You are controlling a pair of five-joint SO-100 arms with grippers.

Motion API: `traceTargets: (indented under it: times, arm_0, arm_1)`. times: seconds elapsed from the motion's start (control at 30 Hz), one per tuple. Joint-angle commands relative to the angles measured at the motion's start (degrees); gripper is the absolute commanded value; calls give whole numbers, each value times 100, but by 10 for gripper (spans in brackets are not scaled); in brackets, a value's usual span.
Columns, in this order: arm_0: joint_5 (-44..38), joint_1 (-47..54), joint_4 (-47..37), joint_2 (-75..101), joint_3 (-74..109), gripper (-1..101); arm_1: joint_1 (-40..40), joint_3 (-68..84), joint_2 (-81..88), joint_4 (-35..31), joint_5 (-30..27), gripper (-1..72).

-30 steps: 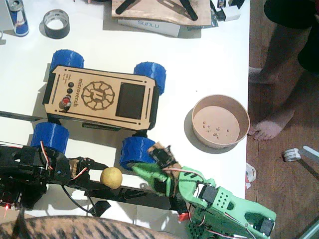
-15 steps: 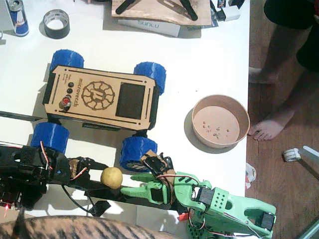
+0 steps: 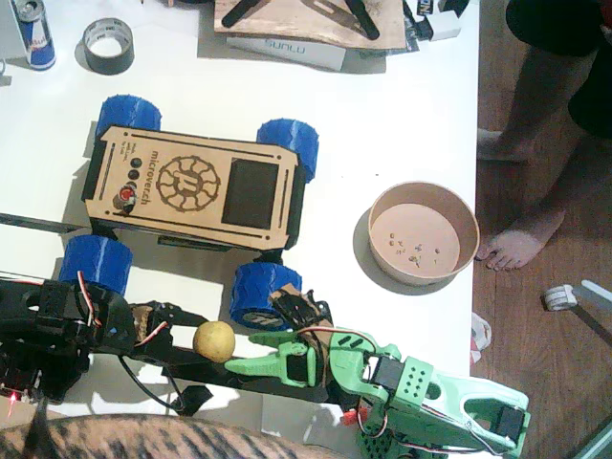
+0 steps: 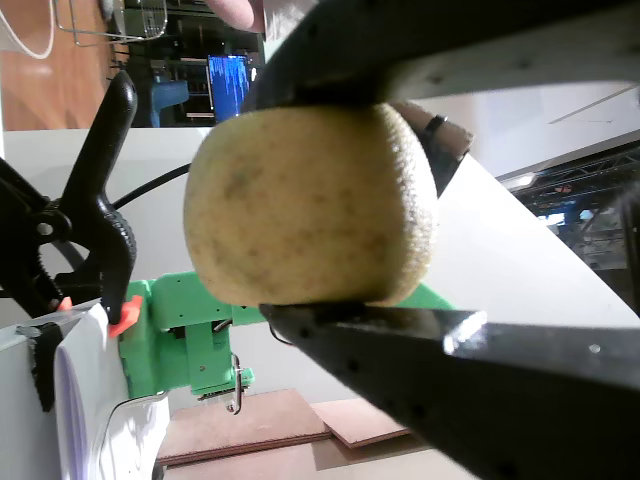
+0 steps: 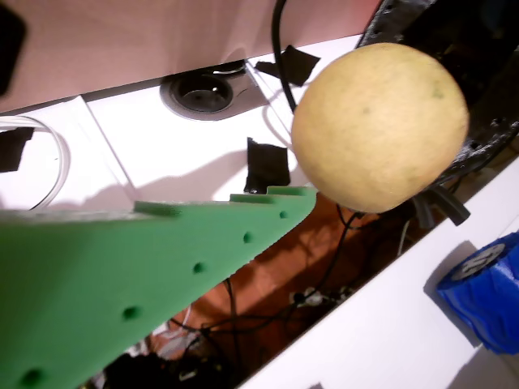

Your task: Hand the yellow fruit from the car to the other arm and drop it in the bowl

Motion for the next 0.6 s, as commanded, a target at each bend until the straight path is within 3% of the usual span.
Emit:
traceTargets:
  times: [0.0, 0.57]
  arm_0:
    - [-70, 9, -229, -9, -79, 1]
    - [-70, -18, -308, -53, -79, 1]
  arm_1:
    - [35, -35, -149, -308, 97, 335]
    - [316, -773, -2171, -1310, 642, 366]
